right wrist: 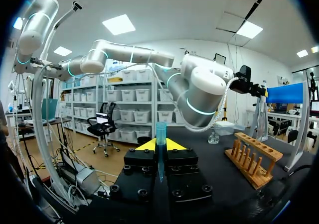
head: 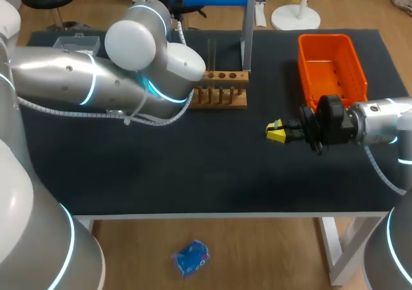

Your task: Invert the test tube, pick up the pipette, mount the tip to pipette, aspirate from beaker and dispense into the tube, eject the tip, return the pipette, and cap with the stopper.

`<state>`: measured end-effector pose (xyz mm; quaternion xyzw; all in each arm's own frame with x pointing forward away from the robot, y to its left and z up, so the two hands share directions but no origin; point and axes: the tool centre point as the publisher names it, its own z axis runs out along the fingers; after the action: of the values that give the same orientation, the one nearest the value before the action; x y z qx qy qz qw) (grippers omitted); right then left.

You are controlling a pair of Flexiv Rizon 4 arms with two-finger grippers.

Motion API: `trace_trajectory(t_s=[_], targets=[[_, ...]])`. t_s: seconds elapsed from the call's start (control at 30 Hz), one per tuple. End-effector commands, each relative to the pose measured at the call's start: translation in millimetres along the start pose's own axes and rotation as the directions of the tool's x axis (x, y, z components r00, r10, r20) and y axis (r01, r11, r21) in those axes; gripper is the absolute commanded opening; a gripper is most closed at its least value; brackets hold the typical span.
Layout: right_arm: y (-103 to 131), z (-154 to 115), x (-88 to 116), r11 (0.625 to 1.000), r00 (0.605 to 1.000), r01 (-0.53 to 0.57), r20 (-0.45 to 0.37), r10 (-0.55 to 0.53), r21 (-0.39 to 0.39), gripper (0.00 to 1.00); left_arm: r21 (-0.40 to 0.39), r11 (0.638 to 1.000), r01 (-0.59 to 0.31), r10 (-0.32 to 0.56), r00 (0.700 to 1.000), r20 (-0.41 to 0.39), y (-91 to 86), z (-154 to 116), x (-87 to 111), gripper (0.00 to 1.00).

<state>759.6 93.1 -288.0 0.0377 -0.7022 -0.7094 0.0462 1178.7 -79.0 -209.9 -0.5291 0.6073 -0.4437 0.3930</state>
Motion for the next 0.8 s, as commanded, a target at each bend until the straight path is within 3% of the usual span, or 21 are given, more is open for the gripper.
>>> trace_trajectory(t_s=[0.03, 0.37, 0.43, 0.8], targets=[[-0.4, -0.3, -0.1, 1.0, 1.0, 0.0, -0.001, 0.0, 0.0, 0.0, 0.003, 1.0, 0.002, -0.002, 1.0, 0.006, 1.8, 8.0, 0.8, 0.6], [-0.4, -0.3, -0.1, 1.0, 1.0, 0.0, -0.001, 0.0, 0.0, 0.0, 0.004, 1.0, 0.011, -0.011, 1.0, 0.003, 0.6, 12.1, -1.3, 0.56], [-0.4, -0.3, -0.1, 1.0, 1.0, 0.0, -0.001, 0.0, 0.0, 0.0, 0.004, 1.0, 0.011, -0.011, 1.0, 0.006, 0.6, 12.4, -2.0, 0.52], [-0.4, -0.3, -0.1, 1.0, 1.0, 0.0, -0.001, 0.0, 0.0, 0.0, -0.006, 1.0, 0.009, -0.009, 1.0, 0.012, 3.0, 17.0, -2.8, 0.54]])
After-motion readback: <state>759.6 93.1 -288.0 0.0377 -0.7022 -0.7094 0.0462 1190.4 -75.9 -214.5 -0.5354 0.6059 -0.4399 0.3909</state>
